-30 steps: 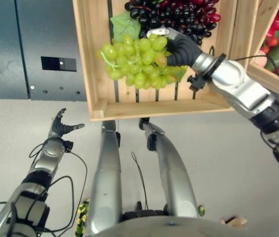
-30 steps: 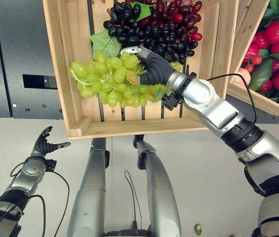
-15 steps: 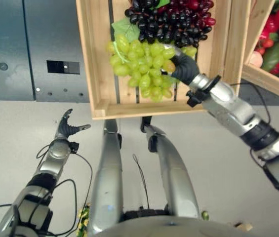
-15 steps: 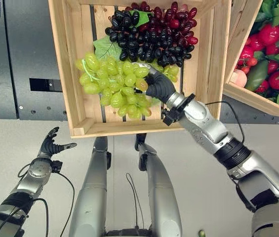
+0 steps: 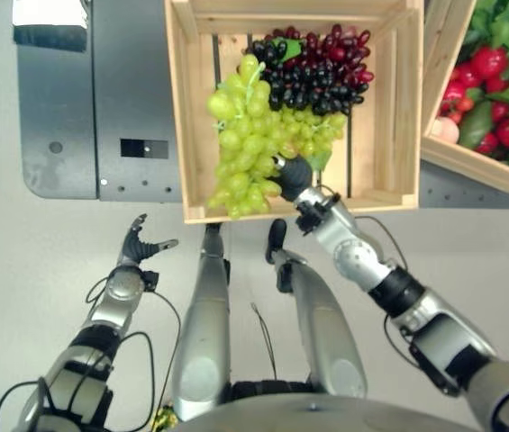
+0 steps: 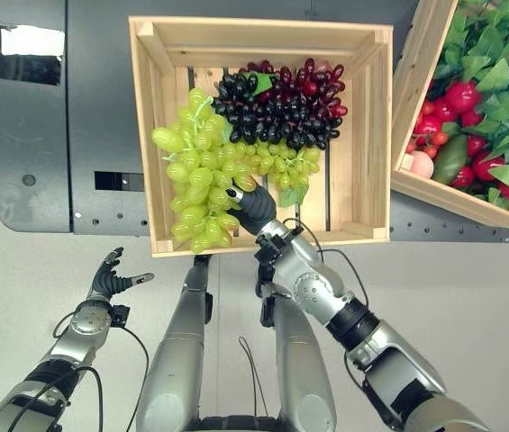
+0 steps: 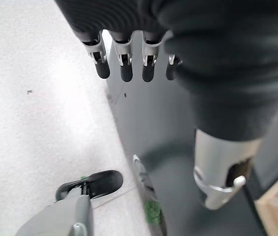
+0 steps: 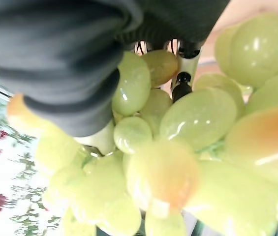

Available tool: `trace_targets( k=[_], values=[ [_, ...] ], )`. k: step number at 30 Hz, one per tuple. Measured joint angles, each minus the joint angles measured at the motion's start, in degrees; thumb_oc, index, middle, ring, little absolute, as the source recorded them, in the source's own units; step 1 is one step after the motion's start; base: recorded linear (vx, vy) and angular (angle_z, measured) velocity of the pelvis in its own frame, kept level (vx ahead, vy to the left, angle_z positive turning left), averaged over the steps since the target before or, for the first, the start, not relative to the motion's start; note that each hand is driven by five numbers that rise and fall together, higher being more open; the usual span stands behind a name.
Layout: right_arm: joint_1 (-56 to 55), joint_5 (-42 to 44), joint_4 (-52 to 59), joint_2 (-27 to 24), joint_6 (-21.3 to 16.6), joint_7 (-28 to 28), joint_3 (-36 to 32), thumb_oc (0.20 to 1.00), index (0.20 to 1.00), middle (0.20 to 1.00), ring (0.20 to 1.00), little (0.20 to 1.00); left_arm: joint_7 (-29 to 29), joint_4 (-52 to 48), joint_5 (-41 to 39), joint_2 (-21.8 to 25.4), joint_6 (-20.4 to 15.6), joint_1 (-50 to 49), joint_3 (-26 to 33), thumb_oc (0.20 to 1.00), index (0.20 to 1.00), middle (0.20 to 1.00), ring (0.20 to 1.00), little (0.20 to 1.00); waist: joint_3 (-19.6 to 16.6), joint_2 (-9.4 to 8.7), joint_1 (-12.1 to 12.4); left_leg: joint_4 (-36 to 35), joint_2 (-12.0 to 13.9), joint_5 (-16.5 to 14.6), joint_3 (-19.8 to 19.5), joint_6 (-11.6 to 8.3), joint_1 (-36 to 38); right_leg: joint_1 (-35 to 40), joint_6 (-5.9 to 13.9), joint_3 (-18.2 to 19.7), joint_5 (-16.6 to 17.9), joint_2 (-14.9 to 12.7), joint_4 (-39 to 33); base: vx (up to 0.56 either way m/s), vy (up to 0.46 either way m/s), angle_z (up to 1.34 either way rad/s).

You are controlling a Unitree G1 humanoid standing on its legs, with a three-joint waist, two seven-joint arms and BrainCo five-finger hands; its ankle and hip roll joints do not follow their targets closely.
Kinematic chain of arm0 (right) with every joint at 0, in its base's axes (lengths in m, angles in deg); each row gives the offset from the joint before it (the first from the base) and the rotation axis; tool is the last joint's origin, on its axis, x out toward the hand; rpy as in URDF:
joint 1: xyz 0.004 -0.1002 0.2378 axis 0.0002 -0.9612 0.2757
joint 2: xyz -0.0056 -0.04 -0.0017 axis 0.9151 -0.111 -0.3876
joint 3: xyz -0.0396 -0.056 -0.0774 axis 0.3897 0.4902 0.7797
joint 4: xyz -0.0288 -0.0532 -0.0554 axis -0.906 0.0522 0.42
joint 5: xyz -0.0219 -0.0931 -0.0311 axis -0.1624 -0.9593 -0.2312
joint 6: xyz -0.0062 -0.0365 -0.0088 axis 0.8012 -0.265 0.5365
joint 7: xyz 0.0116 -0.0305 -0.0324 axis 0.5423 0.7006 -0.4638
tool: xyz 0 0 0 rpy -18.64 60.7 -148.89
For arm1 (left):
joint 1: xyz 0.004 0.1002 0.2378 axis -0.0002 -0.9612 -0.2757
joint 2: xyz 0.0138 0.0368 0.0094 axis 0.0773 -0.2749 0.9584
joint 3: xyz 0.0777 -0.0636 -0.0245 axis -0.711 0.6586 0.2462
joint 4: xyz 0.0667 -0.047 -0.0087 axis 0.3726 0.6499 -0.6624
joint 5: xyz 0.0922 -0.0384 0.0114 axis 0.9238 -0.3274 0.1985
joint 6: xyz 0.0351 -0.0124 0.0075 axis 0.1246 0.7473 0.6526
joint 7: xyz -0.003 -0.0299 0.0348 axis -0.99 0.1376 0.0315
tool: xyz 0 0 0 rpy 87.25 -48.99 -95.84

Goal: Pick up the fruits from the basket on one side to the basket on the other side

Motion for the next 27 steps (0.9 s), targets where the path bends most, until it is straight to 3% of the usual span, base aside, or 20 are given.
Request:
trace_targets(
  k=[7,22,27],
  values=[
    [-3.58,0.39,-1.41,0.11,0.83,-0.08,1.07,0.200,0.200,0.200,0.200,0.200,-0.27,0.86,0.00,-2.26,0.03,-1.24,0.16,1.000,1.000,1.000,1.000,1.000,0.00,2.20,1.21,-0.40,0.14,-0.52,0.06,0.26,3.99,3.70,0.35,0.11,-0.34,0.06,0.04,0.00,0.000,0.00],
    [-9.40,2.15,-1.52,0.79,3.14,-1.38,1.29,0.200,0.200,0.200,0.200,0.200,-2.56,-0.37,0.48,-4.28,0.08,-4.89,1.13,1.000,1.000,1.000,1.000,1.000,-0.13,3.43,1.74,-4.24,-0.05,-0.16,-0.64,0.64,15.10,15.31,0.47,-1.70,-1.05,-0.56,-2.62,0.02,0.000,0.07],
    [-10.04,1.91,-1.10,-2.27,4.30,-1.47,0.32,0.200,0.200,0.200,0.200,0.200,-3.97,-7.78,0.47,-4.04,-0.19,-7.36,2.37,1.000,1.000,1.000,1.000,1.000,-0.67,4.94,1.96,-4.64,-0.49,-0.13,-1.28,0.85,16.14,16.66,0.64,-2.13,-1.34,-0.96,-2.85,0.04,0.015,0.09]
  ],
)
